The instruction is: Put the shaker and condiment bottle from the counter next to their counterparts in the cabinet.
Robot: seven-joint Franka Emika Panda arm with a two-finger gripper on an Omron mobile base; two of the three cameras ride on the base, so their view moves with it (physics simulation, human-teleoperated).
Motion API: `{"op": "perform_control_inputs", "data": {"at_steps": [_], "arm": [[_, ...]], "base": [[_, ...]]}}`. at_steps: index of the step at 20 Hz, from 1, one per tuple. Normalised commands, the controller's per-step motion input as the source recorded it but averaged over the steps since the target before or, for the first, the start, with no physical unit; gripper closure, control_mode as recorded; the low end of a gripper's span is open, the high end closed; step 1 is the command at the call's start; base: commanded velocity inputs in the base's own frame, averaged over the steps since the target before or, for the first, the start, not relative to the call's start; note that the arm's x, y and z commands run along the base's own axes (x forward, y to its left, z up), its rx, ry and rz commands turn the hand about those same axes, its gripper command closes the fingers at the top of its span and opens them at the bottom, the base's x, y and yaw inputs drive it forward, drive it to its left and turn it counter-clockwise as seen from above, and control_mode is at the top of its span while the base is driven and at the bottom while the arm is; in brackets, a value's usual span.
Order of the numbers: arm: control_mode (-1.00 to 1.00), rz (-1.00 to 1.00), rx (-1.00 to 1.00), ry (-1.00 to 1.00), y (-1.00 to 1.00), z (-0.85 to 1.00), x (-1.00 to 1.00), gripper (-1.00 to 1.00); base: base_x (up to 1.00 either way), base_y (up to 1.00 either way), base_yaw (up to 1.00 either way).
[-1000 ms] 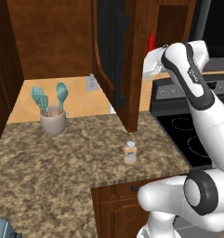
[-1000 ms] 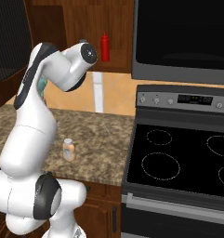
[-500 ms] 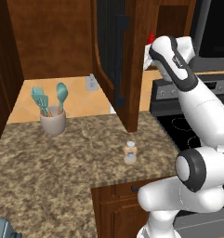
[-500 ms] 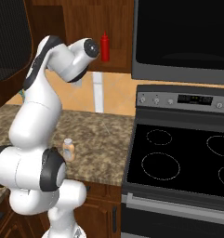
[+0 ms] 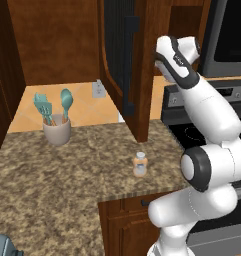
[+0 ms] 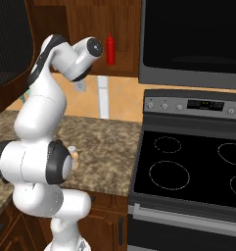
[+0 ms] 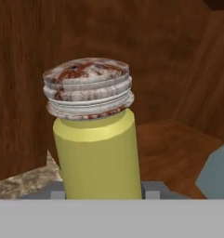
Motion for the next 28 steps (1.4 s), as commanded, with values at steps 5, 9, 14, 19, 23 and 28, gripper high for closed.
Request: {"op": "perform_control_inputs", "data": {"at_steps": [5,9,14,19,23,28], "arm": [[-1.00,-0.07,0.04,0.00,0.10,0.00,0.23,1.00],[-1.00,-0.08,0.08,0.00,0.01,0.00,0.08,1.00],[-1.00,-0.05,0.09,0.02,0.01,0.00,0.06,1.00],[-1.00,-0.04,0.08,0.05,0.02,-0.08,0.20,1.00],[-1.00,-0.01,0.07,0.03,0.00,-0.01,0.21,1.00],[-1.00,0.00,0.06,0.02,0.00,0.00,0.04,1.00]], "base": [[0.00,0.00,0.00],[0.00,0.00,0.00],[0.00,0.00,0.00],[0.00,0.00,0.00],[0.00,0.00,0.00],[0.00,0.00,0.00]]}}
